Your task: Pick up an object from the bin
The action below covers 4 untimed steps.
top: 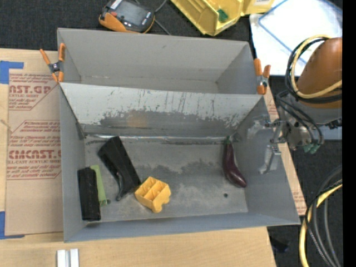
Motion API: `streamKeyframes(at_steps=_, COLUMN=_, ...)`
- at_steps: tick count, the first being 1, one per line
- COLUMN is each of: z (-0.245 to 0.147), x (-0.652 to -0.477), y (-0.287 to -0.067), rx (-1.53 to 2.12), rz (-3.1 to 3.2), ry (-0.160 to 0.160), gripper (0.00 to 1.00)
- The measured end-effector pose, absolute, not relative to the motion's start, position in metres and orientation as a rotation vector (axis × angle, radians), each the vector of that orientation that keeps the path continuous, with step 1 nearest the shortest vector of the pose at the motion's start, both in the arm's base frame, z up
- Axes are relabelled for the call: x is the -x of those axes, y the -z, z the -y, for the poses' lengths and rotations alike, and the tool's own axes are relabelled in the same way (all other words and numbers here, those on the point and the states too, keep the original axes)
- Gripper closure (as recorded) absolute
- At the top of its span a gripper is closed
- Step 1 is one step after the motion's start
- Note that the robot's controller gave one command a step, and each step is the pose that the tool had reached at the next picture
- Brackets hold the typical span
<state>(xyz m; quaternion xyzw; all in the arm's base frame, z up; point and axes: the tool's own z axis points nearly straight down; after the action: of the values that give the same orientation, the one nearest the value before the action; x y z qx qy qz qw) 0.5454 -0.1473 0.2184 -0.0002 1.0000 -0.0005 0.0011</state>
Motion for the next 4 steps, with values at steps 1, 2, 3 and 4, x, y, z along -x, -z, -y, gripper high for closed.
streamKeyframes(at_steps=1, z=0.155, x=-0.551, y=-0.083, rx=-0.058, rz=-3.139, ry=0.004, gripper=0.0)
streamKeyframes(at_steps=2, z=0.144, x=-0.542, y=-0.156, rx=-0.859, rz=-3.007, ry=0.0, gripper=0.0)
streamKeyframes(at_steps=3, z=0.148, x=-0.517, y=-0.097, rx=-0.157, rz=-3.149, ry=-0.002, gripper=0.0)
streamKeyframes(at_steps=4, z=0.137, x=-0.525, y=-0.076, rx=-1.283, rz=-2.854, ry=-0.025, gripper=0.0)
